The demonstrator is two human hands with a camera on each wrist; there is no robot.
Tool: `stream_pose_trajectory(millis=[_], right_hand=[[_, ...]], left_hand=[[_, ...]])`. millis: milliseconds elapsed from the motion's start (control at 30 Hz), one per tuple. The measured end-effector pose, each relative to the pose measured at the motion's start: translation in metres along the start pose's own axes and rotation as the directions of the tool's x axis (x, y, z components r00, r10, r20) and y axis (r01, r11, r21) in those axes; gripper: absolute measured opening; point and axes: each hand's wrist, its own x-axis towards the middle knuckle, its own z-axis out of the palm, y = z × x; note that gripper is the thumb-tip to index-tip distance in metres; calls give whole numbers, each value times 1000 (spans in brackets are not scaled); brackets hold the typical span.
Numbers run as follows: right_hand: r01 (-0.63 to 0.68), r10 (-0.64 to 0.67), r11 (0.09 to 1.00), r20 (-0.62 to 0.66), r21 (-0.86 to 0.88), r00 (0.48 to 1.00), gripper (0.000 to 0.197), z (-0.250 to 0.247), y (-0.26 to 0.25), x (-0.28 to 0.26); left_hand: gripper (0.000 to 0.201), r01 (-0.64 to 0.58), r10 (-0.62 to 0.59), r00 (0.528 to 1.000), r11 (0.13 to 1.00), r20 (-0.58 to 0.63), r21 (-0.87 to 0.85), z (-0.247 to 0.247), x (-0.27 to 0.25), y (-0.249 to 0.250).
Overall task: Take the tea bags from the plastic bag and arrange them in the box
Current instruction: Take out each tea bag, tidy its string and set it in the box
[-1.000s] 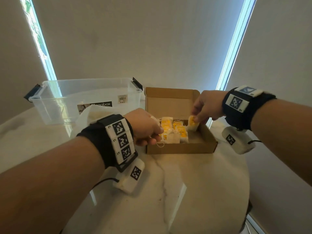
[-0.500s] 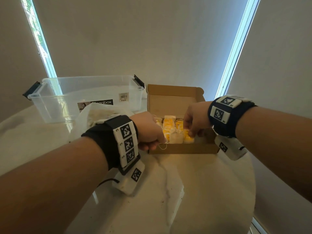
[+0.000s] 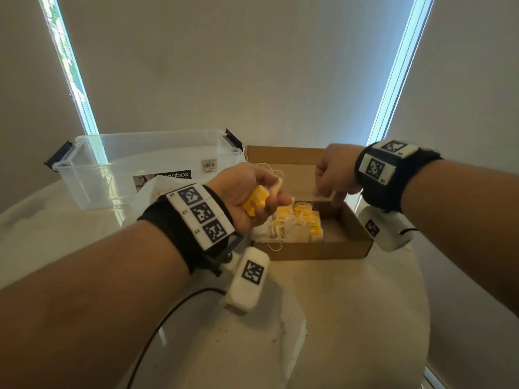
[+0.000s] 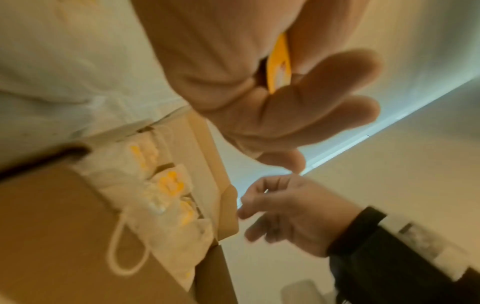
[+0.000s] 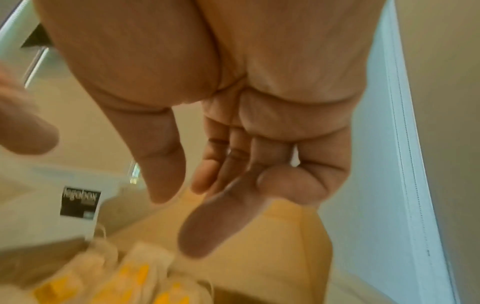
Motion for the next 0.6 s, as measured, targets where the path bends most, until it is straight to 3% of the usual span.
stream_pose_trajectory(millis=[100,233,333,400,600], right_hand=[[96,-78,979,-99,181,992,13,-15,-11,-12],[134,-124,843,-55,521,991,21,-15,-26,-26],[119,-128,844,-19,524,992,38,-10,-32,-27],[147,-148,855,-39,497,988,39,-7,-33,-27],[267,-219,834,-155,482,963,11,-11,-31,-28]], left_hand=[[19,-85,87,996,988,4,-126,9,0,3],[26,-138,141,990,971,3,-195,15,3,3],[26,-167,166,986,975,-15,-144,16,2,2],[32,-176,177,984,978,1,-108,16,0,2],[46,-110,132,983,980,126,-166,16,-6,6]])
